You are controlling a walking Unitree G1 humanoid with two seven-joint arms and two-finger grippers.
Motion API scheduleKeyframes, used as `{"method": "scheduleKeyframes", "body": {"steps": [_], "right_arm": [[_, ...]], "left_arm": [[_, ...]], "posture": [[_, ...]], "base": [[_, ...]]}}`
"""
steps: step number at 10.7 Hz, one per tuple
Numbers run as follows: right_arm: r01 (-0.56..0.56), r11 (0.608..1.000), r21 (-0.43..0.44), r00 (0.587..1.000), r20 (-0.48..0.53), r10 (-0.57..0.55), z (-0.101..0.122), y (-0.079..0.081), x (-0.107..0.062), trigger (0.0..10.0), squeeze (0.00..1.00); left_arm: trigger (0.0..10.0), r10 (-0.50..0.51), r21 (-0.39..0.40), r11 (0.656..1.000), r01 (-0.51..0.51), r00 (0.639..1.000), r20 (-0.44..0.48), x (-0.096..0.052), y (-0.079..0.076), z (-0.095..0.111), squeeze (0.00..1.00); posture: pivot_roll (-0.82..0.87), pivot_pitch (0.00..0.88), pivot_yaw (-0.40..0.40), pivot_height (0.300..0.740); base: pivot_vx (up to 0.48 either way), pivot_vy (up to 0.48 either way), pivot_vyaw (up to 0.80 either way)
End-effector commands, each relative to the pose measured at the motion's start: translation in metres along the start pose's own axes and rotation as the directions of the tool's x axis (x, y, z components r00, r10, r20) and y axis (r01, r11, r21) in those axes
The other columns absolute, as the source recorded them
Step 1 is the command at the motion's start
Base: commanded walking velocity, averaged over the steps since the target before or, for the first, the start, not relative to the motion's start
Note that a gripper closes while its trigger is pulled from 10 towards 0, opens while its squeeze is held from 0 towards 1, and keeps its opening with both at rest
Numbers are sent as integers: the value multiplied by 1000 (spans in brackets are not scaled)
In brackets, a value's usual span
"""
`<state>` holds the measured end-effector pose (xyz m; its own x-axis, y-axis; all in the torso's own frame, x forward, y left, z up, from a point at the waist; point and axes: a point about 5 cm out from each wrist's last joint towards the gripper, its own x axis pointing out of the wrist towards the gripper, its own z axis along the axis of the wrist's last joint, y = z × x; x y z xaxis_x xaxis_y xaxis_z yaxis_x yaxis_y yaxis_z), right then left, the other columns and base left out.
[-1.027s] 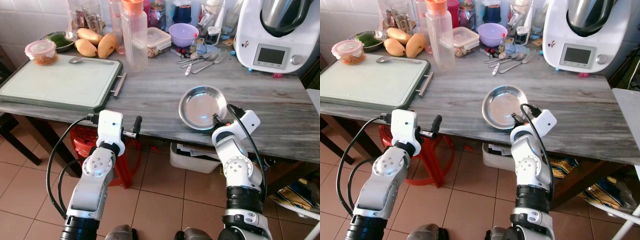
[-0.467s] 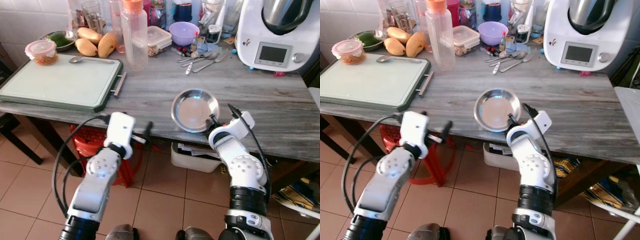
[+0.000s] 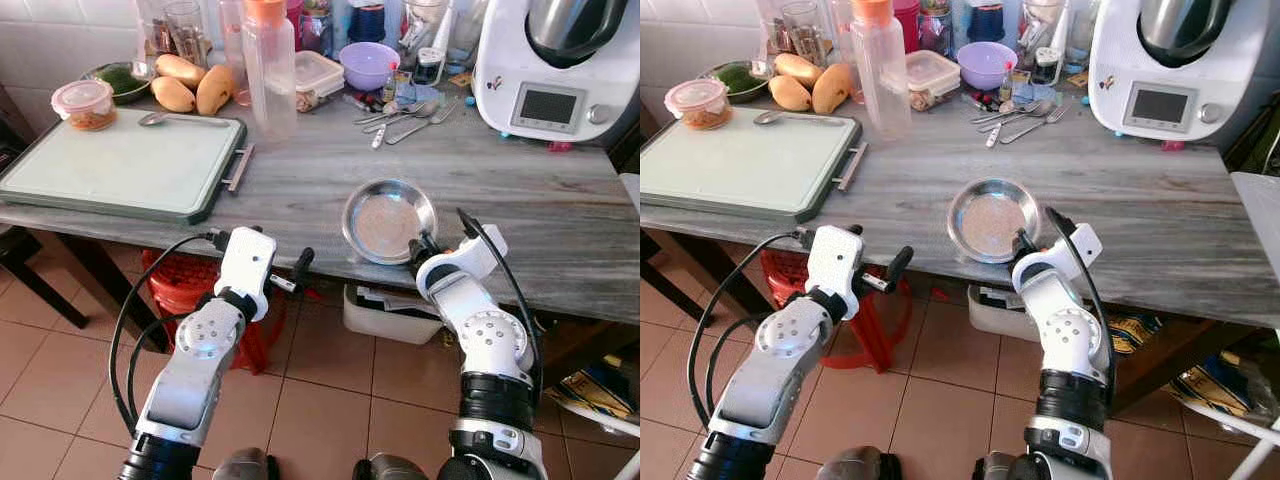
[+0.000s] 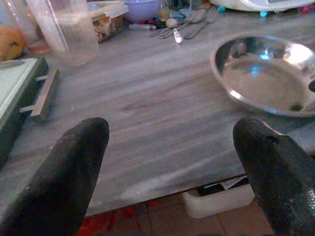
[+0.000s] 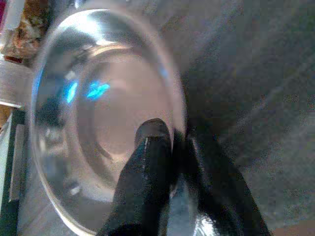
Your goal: Setting the table
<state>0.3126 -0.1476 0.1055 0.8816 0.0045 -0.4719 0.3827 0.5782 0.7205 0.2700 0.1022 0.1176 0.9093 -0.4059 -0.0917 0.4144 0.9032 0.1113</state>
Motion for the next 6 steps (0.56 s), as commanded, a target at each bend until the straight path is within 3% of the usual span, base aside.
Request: {"method": "scheduleKeyframes", "body": {"steps": [1,4,6], "right_arm": [[-16,999,28,1000,18,15,6,5,2,10000,969],[-37,999,-21,998,54,38,14,8,7,10000,1000],[-70,987,-142,991,105,85,21,13,6,10000,1000]], "left_arm": [[10000,-7,9,1000,7,1000,4,-2,0,2,0],[10000,-30,-24,999,30,999,14,-4,0,3,0],[10000,-60,-30,998,60,998,12,-6,-1,2,0]], "posture": [[58,0,30,740],[66,0,27,740],[65,0,24,740]], "base": [[0,0,0],[0,0,0],[0,0,0]]}}
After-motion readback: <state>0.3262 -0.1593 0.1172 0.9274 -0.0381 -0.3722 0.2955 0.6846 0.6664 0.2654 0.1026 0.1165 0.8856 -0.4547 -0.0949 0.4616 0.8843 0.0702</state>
